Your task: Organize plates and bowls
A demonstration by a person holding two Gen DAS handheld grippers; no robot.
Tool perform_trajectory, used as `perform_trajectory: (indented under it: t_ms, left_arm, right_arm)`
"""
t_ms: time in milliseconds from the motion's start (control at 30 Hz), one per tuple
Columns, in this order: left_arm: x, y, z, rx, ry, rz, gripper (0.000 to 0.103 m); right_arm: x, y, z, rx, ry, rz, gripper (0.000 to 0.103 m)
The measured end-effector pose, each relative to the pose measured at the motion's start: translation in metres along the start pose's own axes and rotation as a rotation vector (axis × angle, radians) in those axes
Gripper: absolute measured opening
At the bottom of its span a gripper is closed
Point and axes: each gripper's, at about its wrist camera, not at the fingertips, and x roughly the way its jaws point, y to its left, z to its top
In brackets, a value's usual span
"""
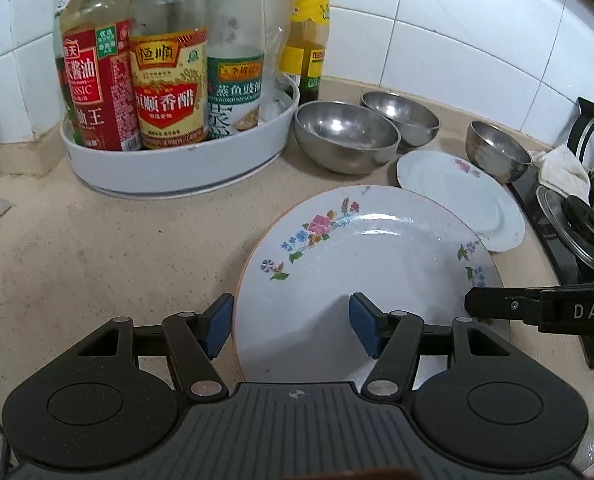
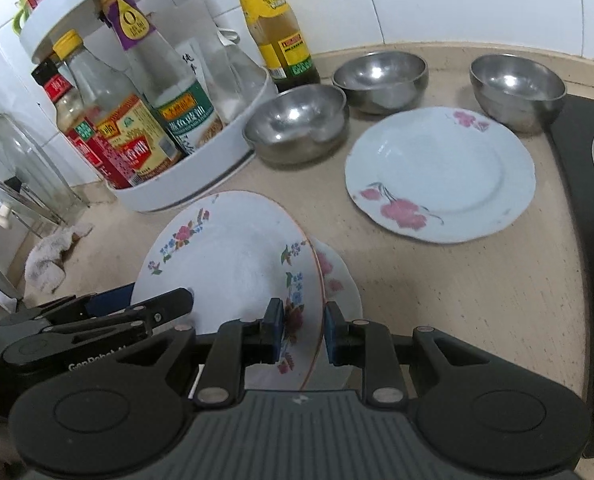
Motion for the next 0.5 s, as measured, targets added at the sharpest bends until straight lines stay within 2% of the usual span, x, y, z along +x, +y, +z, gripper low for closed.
perform_trajectory:
  t_ms: [267, 500]
  left_arm:
    - [0.0019, -0.0023, 0.0001, 0.017, 0.004, 0.005, 0.069]
    - [0.0079, -0.0076, -0.0009, 0.038, 0.019, -0.008, 0.069]
  right_arm:
    - [0.0029, 0.0007, -0.0041, -0.011, 0.013, -0.017, 0.023]
    - [0.0026, 0.0055, -0.0060, -0.059, -0.011, -0.075, 0.025]
